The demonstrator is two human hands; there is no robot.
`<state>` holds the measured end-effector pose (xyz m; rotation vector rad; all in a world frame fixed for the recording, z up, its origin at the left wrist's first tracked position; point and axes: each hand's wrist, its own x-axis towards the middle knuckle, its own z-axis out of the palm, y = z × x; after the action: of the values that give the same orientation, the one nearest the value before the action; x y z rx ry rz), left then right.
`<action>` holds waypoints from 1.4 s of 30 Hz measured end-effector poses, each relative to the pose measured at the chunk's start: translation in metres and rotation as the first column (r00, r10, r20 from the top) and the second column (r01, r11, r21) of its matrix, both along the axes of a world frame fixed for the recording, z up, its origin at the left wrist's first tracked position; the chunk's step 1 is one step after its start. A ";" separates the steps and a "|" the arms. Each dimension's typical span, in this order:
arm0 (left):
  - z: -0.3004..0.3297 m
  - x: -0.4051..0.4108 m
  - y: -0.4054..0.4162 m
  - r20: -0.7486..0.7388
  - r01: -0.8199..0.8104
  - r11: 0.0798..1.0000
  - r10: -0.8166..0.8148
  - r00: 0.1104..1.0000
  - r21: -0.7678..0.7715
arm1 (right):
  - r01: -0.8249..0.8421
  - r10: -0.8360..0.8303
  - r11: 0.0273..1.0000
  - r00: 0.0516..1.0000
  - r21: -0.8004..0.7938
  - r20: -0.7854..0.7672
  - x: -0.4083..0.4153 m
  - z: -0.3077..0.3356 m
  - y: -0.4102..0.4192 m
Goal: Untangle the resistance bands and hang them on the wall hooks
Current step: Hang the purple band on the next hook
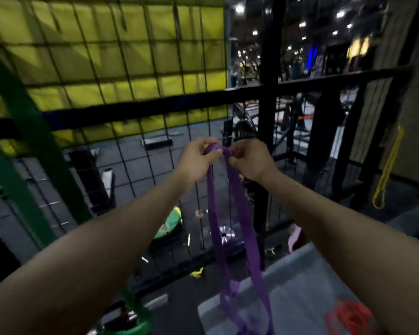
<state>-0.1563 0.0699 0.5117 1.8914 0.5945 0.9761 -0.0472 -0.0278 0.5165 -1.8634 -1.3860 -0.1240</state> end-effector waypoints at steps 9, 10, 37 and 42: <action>0.091 -0.055 0.023 0.261 -0.027 0.999 0.036 0.965 -0.037 | -0.110 0.112 0.976 0.994 0.187 -0.003 -0.048 0.090 0.043; 0.099 -0.060 0.025 0.289 -0.024 0.999 0.037 0.956 -0.049 | -0.122 0.127 0.973 0.992 0.197 -0.010 -0.053 0.095 0.048; 0.174 -0.180 0.059 0.264 -0.207 0.978 0.193 0.945 0.027 | -0.304 0.301 0.933 0.953 0.194 0.043 -0.162 0.161 0.123; 0.180 -0.192 0.056 0.207 -0.155 0.987 0.159 0.965 -0.037 | -0.487 0.506 0.857 0.730 0.169 -0.459 -0.171 0.166 0.110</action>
<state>-0.3487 0.1261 0.6918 1.7152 0.6329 1.2498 -0.2180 0.0820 0.6826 -1.2939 -1.4400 0.5614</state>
